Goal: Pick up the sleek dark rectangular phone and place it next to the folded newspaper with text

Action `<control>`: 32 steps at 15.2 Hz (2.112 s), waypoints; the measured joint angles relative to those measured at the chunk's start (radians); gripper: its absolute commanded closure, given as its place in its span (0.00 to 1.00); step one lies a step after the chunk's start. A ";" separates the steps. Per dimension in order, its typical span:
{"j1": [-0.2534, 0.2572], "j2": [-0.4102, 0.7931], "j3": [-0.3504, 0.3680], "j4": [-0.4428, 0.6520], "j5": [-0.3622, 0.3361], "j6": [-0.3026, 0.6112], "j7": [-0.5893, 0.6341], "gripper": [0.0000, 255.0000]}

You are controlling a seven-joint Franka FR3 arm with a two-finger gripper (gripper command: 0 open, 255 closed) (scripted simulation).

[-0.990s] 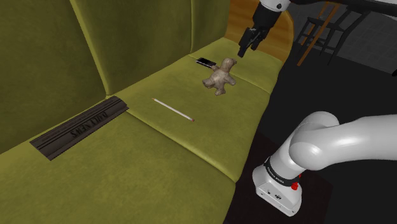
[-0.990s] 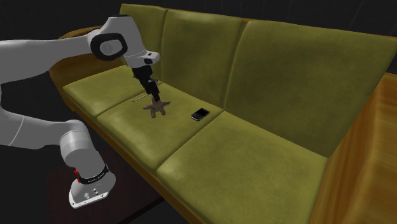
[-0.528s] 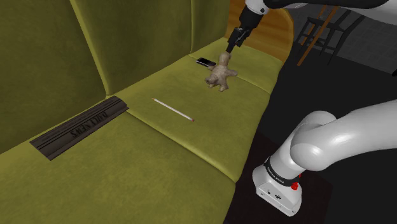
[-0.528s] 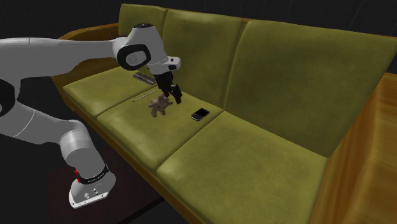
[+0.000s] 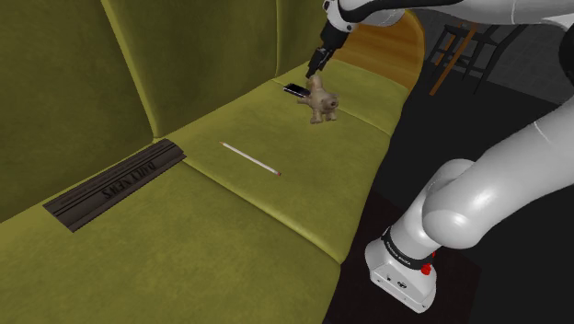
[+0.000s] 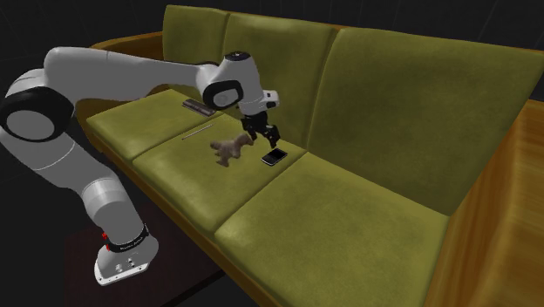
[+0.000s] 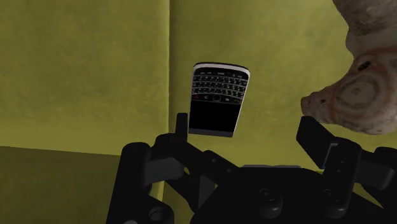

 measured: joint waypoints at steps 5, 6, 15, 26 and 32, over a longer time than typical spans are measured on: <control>0.020 0.201 -0.050 0.120 0.120 -0.019 -0.173 0.00; 0.021 0.217 -0.050 0.119 0.131 -0.006 -0.183 0.00; 0.024 0.267 -0.048 0.090 0.162 0.068 -0.209 0.00; 0.023 0.268 -0.049 0.091 0.163 0.069 -0.210 1.00; 0.024 0.263 -0.049 0.100 0.158 0.055 -0.205 1.00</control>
